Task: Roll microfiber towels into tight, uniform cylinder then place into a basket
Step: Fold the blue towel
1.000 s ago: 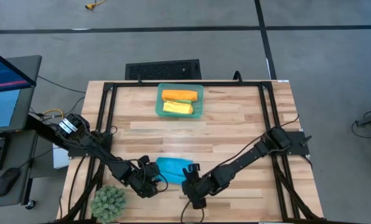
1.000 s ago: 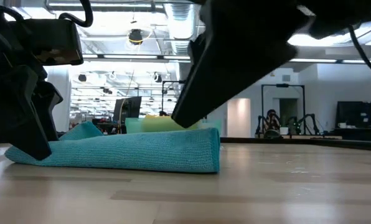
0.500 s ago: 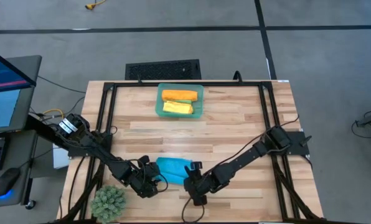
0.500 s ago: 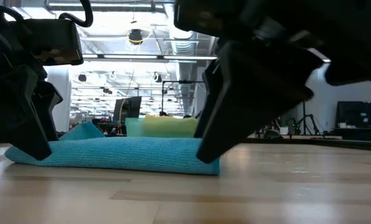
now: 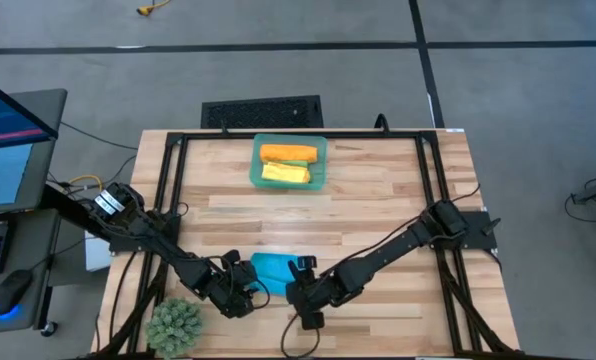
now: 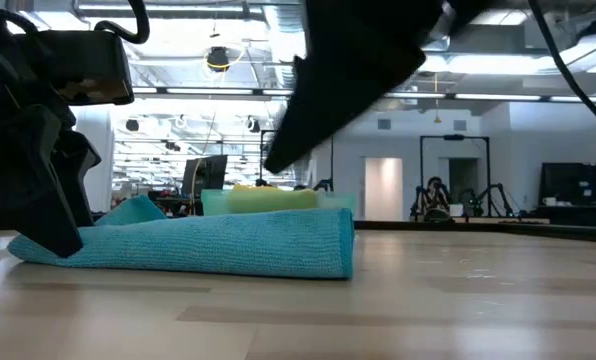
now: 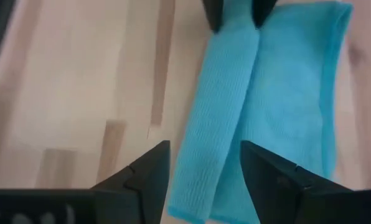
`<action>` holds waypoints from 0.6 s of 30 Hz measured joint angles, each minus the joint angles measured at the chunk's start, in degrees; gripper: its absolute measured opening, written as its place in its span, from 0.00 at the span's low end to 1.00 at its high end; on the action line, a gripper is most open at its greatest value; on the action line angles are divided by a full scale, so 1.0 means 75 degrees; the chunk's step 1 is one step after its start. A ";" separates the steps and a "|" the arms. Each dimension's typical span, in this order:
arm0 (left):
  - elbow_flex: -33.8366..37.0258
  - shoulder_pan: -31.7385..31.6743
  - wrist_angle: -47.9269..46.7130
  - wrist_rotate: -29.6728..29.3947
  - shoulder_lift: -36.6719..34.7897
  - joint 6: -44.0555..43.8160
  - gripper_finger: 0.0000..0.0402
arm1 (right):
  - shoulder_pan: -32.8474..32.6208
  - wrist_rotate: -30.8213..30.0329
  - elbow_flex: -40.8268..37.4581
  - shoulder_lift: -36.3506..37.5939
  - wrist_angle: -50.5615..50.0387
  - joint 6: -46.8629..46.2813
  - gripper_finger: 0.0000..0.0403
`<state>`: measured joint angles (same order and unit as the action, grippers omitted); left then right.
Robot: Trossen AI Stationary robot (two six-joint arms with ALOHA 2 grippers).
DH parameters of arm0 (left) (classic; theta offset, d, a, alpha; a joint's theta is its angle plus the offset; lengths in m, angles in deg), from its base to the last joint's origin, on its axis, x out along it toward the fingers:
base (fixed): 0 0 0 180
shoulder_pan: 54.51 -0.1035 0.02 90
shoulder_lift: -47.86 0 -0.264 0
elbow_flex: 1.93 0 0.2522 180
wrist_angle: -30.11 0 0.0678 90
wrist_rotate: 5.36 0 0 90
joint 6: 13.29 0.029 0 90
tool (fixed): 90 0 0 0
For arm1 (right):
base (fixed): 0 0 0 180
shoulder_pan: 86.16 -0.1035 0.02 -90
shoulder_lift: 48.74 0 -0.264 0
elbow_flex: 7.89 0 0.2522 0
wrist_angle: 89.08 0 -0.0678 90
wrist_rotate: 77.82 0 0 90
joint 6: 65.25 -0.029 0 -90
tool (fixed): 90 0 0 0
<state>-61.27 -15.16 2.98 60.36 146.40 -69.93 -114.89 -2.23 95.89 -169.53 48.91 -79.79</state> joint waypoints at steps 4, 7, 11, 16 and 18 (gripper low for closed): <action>0.0000 0.0000 -0.0001 0.0000 0.0000 0.0000 0.49 | -0.0028 0.0392 0.0036 -0.0037 0.0054 0.0000 0.53; 0.0000 0.0000 0.0000 0.0000 0.0000 0.0000 0.49 | -0.0107 0.0409 -0.0028 -0.0050 0.0134 0.0000 0.53; 0.0000 0.0000 -0.0001 -0.0001 0.0000 0.0003 0.49 | -0.0119 0.0403 -0.0333 -0.0053 0.0288 0.0000 0.53; 0.0000 0.0000 0.0000 0.0000 0.0000 0.0000 0.49 | -0.0114 0.0396 -0.0601 -0.0055 0.0546 -0.0036 0.53; 0.0000 0.0000 0.0000 0.0000 0.0000 0.0000 0.49 | -0.0102 0.0344 -0.0729 -0.0055 0.0620 -0.0117 0.53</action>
<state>-61.27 -15.16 2.98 60.36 146.40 -69.93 -115.66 0.35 90.43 -169.95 53.57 -80.67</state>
